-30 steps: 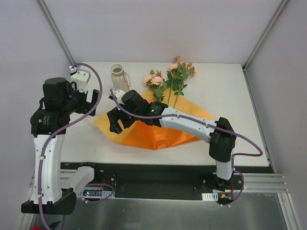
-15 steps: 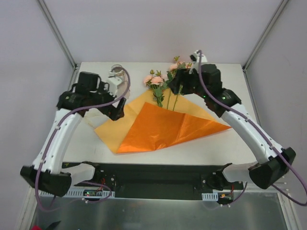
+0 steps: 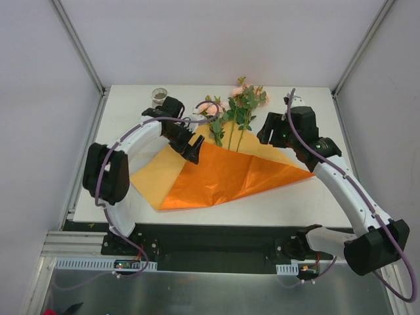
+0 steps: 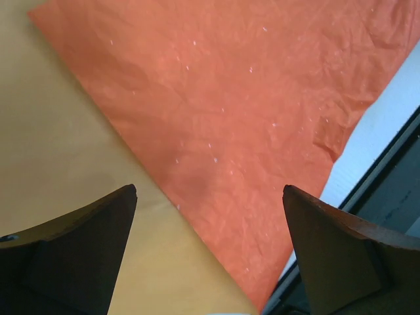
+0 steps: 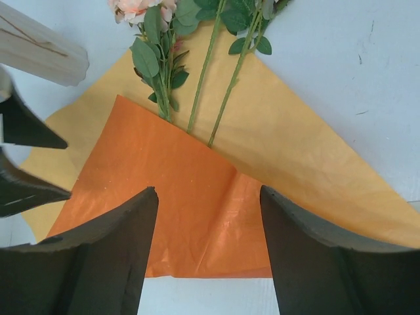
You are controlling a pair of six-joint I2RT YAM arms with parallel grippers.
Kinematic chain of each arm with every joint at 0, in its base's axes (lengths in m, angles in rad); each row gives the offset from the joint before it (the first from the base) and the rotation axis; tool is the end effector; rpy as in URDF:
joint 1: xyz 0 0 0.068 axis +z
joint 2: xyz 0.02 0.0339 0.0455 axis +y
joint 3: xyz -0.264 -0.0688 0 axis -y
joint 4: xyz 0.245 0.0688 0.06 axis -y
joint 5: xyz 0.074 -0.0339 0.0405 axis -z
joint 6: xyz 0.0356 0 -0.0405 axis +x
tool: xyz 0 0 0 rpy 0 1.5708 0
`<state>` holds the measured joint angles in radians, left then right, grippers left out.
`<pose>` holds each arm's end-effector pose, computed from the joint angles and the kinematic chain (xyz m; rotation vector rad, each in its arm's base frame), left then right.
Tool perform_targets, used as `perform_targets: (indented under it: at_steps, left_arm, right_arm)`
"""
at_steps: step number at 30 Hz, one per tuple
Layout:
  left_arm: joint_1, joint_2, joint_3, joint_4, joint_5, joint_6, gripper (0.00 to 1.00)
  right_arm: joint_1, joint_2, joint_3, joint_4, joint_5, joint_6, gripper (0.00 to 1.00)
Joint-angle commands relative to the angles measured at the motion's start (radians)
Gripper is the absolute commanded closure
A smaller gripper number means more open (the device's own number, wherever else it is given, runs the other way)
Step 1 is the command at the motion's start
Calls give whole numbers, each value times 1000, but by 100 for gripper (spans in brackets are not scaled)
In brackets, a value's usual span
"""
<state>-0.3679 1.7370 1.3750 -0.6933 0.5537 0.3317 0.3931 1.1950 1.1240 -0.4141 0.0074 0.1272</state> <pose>0.3343 -0.1489 0.2525 1.0514 2.3257 -0.7352 0.2483 0.1027 0.3504 -0.2699 2.0531 0.3139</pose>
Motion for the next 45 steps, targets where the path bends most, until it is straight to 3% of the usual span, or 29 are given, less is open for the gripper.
perform_targets:
  at_steps: [1, 10, 15, 24, 32, 35, 42, 45]
  left_arm:
    - [-16, 157, 114, 54, 55, 30, 7]
    - [-14, 317, 213, 103, -29, 7, 11]
    - [-12, 331, 202, 130, -55, 7, 20]
    - [-11, 323, 187, 133, -20, 30, 74]
    - [-9, 279, 193, 138, -43, 17, 88]
    - [-12, 236, 185, 138, -51, -5, 100]
    - [-83, -60, 70, 112, 21, -10, 100]
    - [-129, -172, 50, 11, 75, 41, 100]
  right_arm:
    - [-22, -80, 8, 24, -35, 29, 34]
    - [-51, -117, 20, 28, -93, 46, 34]
    - [-60, -123, 20, 46, -127, 60, 35]
    - [-71, -110, 40, 60, -161, 87, 37]
    - [-73, -107, 51, 74, -185, 103, 38]
    - [-71, -98, 65, 74, -184, 94, 39]
    - [-73, -8, 148, 43, -165, 57, 40]
    - [-73, 52, 178, 28, -147, 34, 41]
